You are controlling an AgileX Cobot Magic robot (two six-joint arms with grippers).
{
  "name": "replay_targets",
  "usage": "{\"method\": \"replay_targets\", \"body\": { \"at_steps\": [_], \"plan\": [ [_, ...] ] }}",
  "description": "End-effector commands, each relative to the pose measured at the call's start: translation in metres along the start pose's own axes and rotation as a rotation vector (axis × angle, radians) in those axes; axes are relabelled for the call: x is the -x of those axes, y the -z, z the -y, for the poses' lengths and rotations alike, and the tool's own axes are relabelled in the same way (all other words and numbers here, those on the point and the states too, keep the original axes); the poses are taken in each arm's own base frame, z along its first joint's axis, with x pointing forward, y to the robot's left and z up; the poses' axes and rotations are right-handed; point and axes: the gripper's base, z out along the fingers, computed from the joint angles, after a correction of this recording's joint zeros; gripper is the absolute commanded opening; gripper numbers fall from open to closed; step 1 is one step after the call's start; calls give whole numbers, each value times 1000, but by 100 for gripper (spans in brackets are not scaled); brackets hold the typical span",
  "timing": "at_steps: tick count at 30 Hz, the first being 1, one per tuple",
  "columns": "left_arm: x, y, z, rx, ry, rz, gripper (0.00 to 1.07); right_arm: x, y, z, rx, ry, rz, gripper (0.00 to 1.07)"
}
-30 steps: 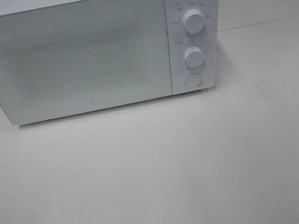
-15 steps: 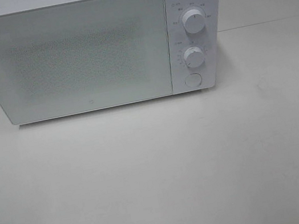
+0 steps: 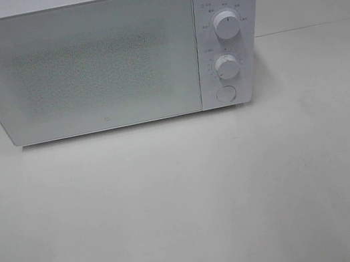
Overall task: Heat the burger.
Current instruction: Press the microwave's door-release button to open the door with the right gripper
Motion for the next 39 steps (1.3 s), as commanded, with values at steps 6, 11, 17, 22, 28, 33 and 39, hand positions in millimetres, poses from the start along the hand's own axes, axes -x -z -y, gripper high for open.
{"method": "replay_targets", "body": {
  "at_steps": [6, 11, 17, 22, 28, 33, 39],
  "plan": [
    [-2, 2, 1, 2, 3, 16, 98, 15, -35, -3, 10, -17, 0, 76],
    [-2, 2, 1, 2, 3, 16, 98, 18, -59, -5, 17, -37, -17, 76],
    [-2, 2, 1, 2, 3, 16, 98, 19, -90, -8, 28, -43, -37, 76],
    [-2, 2, 1, 2, 3, 16, 98, 13, -113, -11, 47, -27, 9, 76],
    [-2, 2, 1, 2, 3, 16, 98, -4, -135, -15, 86, -25, 150, 76],
    [-2, 2, 1, 2, 3, 16, 98, -18, -152, -15, 79, -32, 194, 76],
    [-2, 2, 1, 2, 3, 16, 98, -38, -166, -8, -24, -22, 279, 76]
  ]
}}
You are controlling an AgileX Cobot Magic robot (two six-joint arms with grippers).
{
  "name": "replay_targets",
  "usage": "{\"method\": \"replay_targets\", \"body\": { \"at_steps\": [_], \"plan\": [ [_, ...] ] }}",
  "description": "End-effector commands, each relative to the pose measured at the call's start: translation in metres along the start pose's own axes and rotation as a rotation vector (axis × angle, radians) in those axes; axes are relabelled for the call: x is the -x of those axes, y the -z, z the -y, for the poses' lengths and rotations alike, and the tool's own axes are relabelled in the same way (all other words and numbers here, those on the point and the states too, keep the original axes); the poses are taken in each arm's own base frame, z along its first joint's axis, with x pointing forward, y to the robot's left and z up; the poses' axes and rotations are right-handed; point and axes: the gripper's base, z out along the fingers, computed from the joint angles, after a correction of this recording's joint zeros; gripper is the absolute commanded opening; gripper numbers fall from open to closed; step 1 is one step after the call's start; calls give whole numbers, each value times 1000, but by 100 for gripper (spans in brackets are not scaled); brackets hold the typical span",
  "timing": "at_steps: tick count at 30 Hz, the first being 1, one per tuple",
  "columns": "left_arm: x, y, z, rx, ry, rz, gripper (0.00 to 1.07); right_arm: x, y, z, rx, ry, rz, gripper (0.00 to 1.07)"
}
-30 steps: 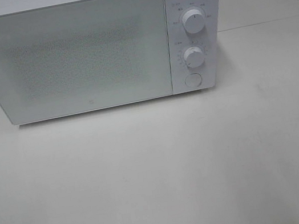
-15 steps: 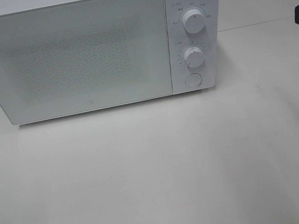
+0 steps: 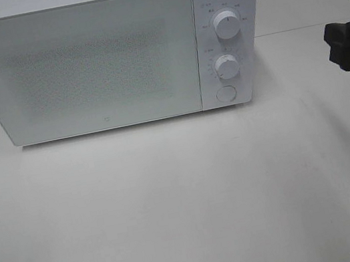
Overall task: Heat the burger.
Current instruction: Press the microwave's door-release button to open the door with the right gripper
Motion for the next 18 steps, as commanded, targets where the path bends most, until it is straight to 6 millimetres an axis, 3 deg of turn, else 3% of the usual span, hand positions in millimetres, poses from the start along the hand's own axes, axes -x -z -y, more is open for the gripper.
{"method": "replay_targets", "body": {
  "at_steps": [1, 18],
  "plan": [
    [-2, 2, 1, 2, 3, 16, 98, 1, -1, 3, -45, 18, 84, 76],
    [-2, 1, 0, 2, 4, 14, 98, -36, -7, -59, 25, 51, 62, 76]
  ]
}}
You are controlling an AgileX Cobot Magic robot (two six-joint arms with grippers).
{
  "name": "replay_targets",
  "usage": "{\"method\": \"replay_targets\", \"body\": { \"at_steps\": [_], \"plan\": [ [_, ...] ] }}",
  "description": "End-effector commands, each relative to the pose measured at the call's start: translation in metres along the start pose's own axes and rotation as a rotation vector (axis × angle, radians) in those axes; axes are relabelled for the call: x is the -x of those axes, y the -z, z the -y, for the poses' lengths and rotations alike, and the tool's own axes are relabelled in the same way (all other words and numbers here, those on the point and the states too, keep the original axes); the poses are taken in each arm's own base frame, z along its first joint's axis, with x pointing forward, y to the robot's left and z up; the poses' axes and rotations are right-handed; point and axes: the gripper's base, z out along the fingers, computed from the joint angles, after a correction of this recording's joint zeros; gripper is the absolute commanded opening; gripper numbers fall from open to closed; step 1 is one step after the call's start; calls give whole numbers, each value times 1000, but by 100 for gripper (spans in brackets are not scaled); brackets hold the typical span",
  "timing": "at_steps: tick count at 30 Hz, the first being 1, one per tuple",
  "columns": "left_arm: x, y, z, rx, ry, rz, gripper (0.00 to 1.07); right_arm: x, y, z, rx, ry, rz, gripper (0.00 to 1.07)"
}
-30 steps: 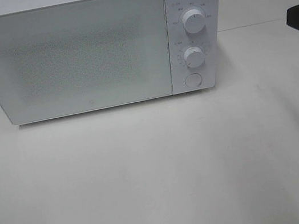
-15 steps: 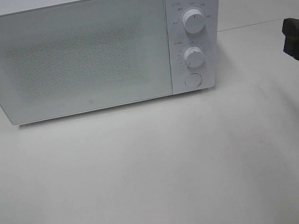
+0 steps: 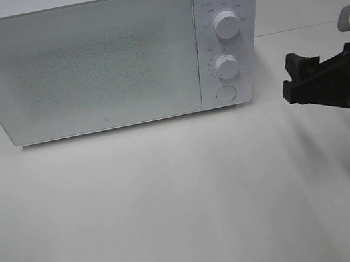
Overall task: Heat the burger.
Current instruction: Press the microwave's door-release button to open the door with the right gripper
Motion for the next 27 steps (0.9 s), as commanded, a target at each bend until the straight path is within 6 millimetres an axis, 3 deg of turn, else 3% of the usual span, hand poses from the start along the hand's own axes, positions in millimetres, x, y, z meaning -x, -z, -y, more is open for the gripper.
{"method": "replay_targets", "body": {
  "at_steps": [1, 18, 27],
  "plan": [
    [-2, 1, 0, 2, 4, 14, 98, -7, 2, -15, 13, 13, 14, 76],
    [-2, 1, 0, 2, 4, 14, 98, -31, 5, -65, 64, 24, -48, 76],
    [-2, 1, 0, 3, 3, 14, 98, -33, 4, -69, 72, -92, -68, 75]
  ]
}}
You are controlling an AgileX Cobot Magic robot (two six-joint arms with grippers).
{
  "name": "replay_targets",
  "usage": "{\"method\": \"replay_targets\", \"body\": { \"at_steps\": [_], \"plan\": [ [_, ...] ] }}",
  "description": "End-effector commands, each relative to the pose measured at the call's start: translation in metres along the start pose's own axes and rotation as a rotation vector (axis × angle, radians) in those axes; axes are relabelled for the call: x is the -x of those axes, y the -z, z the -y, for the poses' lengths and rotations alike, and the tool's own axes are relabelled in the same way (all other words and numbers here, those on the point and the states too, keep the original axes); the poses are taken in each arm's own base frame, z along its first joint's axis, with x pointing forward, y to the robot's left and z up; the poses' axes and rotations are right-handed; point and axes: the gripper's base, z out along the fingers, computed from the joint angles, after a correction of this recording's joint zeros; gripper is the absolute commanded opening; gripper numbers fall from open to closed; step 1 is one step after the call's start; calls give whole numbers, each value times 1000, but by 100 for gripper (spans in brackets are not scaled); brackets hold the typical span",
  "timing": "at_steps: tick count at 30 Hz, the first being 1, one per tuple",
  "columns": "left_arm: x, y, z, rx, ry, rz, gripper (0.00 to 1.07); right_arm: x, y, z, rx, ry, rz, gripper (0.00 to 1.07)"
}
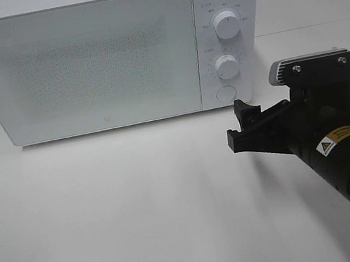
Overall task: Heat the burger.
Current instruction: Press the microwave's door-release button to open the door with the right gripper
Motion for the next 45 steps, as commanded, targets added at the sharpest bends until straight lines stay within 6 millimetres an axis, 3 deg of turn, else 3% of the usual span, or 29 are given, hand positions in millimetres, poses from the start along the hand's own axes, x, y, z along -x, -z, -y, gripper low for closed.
{"method": "replay_targets", "body": {
  "at_steps": [1, 6, 8, 9, 11, 12, 14, 17, 18, 22, 29, 37, 45],
  "plan": [
    [-2, 1, 0, 3, 3, 14, 98, 1, -1, -2, 5, -151, -4, 72],
    [-2, 1, 0, 3, 3, 14, 98, 0, -1, -3, 8, -352, -14, 62],
    [-2, 1, 0, 3, 3, 14, 98, 1, -1, -3, 8, -593, -8, 45],
    [-2, 1, 0, 3, 3, 14, 98, 1, -1, -3, 8, -593, -8, 45],
    [-2, 1, 0, 3, 3, 14, 98, 1, -1, -3, 7, -799, -11, 30],
    [-2, 1, 0, 3, 3, 14, 98, 1, -1, -3, 7, -799, -11, 30],
    [-2, 1, 0, 3, 3, 14, 98, 1, -1, -3, 7, -1023, -13, 13],
    [-2, 1, 0, 3, 3, 14, 98, 1, -1, -3, 7, -1083, -14, 8],
    [-2, 1, 0, 3, 3, 14, 98, 1, -1, -3, 7, -1173, -14, 0],
    [-2, 1, 0, 3, 3, 14, 98, -1, -1, -3, -10, -1305, -36, 0],
    [-2, 1, 0, 3, 3, 14, 98, 0, -7, -7, -64, -1379, -56, 0],
    [-2, 1, 0, 3, 3, 14, 98, 12, -29, -5, -108, -1392, -43, 0],
    [-2, 1, 0, 3, 3, 14, 98, 4, -48, -12, -135, -1428, -49, 0]
  ]
}}
